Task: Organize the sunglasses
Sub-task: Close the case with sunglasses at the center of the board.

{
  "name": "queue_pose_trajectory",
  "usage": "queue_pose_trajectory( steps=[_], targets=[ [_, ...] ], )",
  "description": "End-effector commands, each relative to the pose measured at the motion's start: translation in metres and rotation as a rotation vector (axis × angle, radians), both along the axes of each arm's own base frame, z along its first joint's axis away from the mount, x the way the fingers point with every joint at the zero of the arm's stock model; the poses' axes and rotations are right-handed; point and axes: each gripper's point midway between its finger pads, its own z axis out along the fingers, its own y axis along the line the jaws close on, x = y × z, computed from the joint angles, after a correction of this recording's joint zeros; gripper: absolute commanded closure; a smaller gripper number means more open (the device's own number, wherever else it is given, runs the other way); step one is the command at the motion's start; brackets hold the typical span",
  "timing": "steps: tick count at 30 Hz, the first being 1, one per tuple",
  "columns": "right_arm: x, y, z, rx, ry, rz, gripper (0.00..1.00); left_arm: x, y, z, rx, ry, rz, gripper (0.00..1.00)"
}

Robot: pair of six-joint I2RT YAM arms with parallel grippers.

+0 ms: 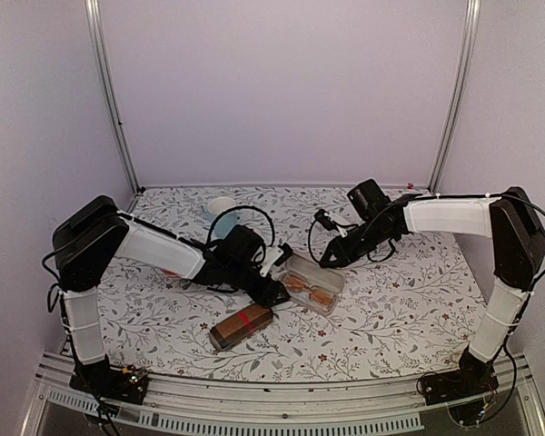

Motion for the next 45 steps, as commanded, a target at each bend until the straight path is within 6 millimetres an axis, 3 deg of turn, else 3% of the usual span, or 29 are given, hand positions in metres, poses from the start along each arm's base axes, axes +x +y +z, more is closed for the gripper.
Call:
queue_pose_trajectory(
  steps=[1, 19, 28, 34, 38, 45],
  targets=[
    [-0.012, 0.006, -0.003, -0.002, 0.012, -0.004, 0.88, -0.015, 0.002, -0.028, 0.082, 0.022, -0.009, 0.32],
    [-0.052, 0.028, -0.023, -0.045, 0.037, 0.017, 0.9, -0.026, -0.001, -0.04, 0.07, 0.007, 0.071, 0.35],
    [-0.062, 0.026, -0.03, -0.055, 0.051, 0.01, 0.9, -0.031, 0.002, -0.039, 0.068, 0.006, 0.077, 0.34],
    [-0.053, 0.021, -0.011, -0.064, -0.018, -0.025, 0.82, -0.041, 0.008, -0.036, 0.087, 0.007, 0.061, 0.31],
    [-0.047, 0.011, 0.0, -0.075, -0.055, -0.065, 0.72, -0.045, 0.011, -0.017, 0.07, -0.011, 0.04, 0.28],
    [-0.041, -0.022, -0.007, -0.117, -0.034, -0.198, 0.59, -0.052, 0.017, -0.003, 0.062, -0.024, 0.002, 0.24]
  ],
)
